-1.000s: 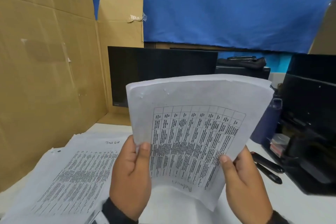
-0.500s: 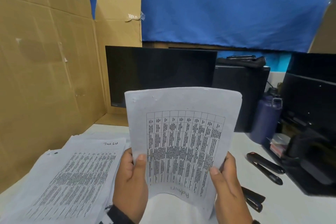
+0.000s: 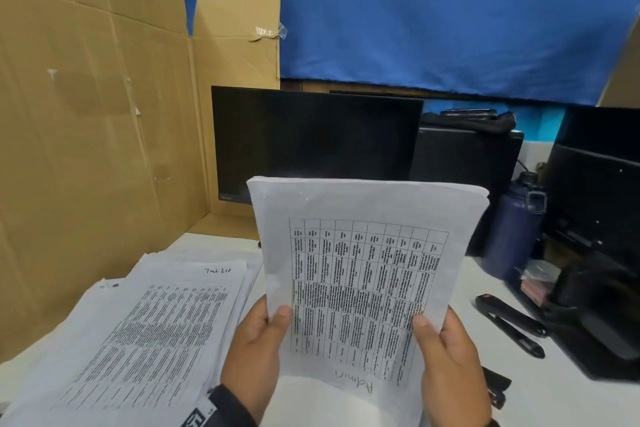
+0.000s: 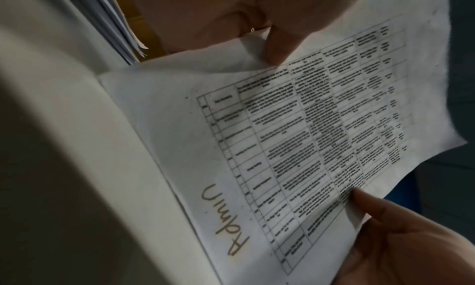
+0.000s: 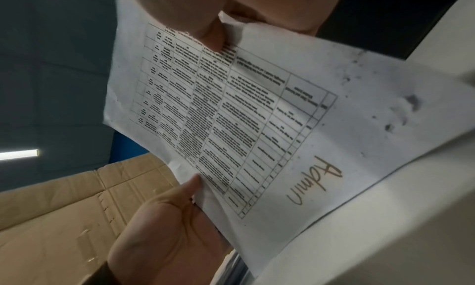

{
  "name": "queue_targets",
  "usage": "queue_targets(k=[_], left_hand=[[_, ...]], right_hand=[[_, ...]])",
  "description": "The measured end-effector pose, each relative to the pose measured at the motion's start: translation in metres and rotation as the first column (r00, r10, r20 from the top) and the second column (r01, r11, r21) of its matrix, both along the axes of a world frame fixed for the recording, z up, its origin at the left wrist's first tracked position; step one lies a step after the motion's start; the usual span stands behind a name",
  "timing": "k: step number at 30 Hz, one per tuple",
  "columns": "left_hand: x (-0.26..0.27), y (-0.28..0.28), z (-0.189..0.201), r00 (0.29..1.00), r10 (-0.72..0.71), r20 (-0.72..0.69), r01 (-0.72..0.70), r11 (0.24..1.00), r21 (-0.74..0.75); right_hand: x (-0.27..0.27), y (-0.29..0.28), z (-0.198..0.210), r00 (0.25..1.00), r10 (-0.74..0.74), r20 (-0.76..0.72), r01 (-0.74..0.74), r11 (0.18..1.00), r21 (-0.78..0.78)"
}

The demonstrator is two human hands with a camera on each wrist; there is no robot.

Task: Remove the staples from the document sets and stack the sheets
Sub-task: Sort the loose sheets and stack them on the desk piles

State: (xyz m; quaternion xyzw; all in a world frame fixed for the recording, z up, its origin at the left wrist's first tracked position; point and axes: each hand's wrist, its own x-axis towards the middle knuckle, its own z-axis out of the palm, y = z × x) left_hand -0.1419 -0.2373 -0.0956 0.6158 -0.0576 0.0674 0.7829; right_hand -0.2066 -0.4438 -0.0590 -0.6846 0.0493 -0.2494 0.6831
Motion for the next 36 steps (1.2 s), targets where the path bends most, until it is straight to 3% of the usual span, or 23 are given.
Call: queue_targets(k=[6,14,19,22,27,31,33,36], left_hand=[[-0.003,-0.003,-0.01,0.992,-0.036,-0.12,0.034,0.999,-0.021],[-0.004,-0.004,-0.009,0.998,-0.021,-0.061,0.03,0.987,0.155],[-0.005,-0.002,-0.004,0.991,-0.077,-0.107,0.093,0.982,0.162],[-0.003,-0.002,0.0,0.984,-0.078,-0.16,0.114,0.966,0.232],[-0.005,-0.001,0.0,0.944,-0.21,-0.255,0.297,0.878,0.375],[-0.009,-0.008,-0.001,0.923,-0.248,-0.293,0.371,0.772,0.517],[-0.014,-0.013,0.003,0.913,-0.239,-0.329,0.378,0.797,0.471],[-0.016,-0.012,0.01,0.922,-0.224,-0.316,0.324,0.893,0.312]], right_hand=[[0.0,-0.001,-0.003,0.999,0.046,-0.021,-0.044,0.997,0.056],[0.0,-0.002,-0.004,0.998,0.018,-0.067,-0.022,0.998,-0.057],[-0.004,-0.011,0.019,0.999,0.018,-0.045,-0.024,0.991,-0.133],[-0.006,-0.021,0.041,1.0,0.011,0.003,-0.01,0.997,-0.081],[-0.006,-0.047,0.058,0.997,-0.072,-0.005,0.072,0.997,0.036],[-0.005,-0.055,0.057,0.988,-0.145,-0.06,0.145,0.989,0.0],[-0.006,-0.053,0.057,0.986,-0.159,-0.049,0.158,0.987,-0.026],[-0.009,-0.049,0.06,0.985,-0.173,-0.025,0.171,0.983,-0.068]])
